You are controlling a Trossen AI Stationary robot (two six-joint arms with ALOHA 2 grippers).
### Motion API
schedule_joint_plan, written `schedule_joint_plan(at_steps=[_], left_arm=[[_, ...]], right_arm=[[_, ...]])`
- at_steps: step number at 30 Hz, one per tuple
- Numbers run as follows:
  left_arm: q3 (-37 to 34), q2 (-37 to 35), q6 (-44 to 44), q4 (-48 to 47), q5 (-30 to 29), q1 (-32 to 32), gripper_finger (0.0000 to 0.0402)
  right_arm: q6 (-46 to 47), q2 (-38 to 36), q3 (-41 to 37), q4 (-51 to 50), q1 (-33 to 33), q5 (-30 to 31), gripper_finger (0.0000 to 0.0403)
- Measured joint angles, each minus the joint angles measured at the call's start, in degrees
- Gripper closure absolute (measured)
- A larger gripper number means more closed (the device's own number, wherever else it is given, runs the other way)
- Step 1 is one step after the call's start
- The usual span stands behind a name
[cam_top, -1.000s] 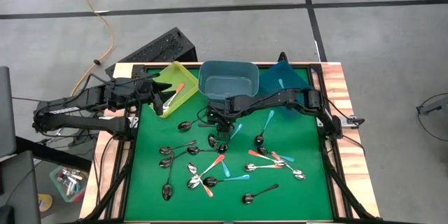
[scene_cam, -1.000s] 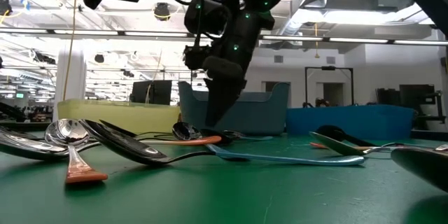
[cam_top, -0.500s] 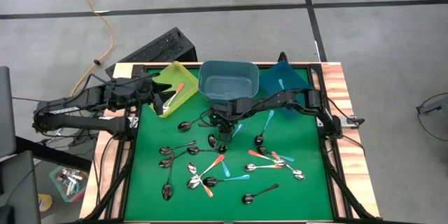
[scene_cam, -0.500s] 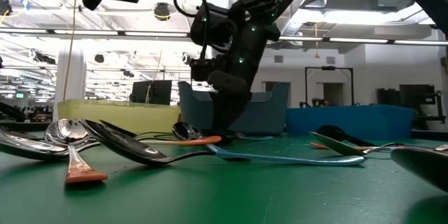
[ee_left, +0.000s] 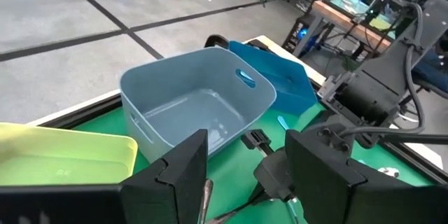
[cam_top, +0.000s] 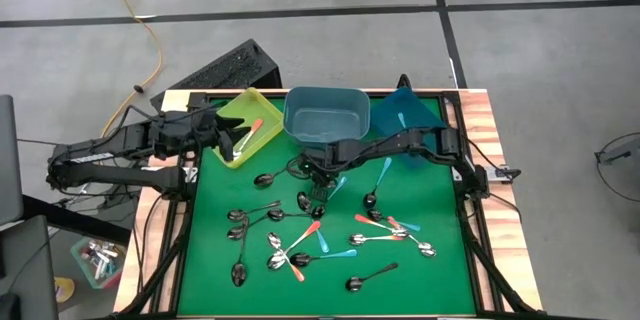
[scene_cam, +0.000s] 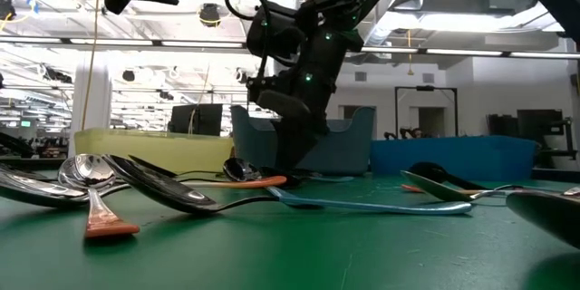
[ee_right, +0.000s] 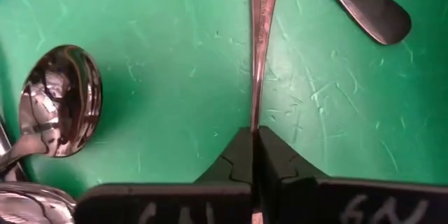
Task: Sort silverware by color (type)
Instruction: Put the black spoon into the light blue bin
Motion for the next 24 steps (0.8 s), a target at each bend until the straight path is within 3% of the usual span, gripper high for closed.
schedule_joint_plan(at_steps=[8,24], left_arm=[[0.00,0.00,-0.35,0.86,-0.67,-0.01,0.0226],[0.00,0.00,-2.06,3.28,-0.39,0.00,0.0226]], right_arm=[[5.40,-0.39,-0.07,0.43,0.08,0.09,0.0397],[6.52,-0.62,-0.13,2.07,0.66,0.44,0.0398]])
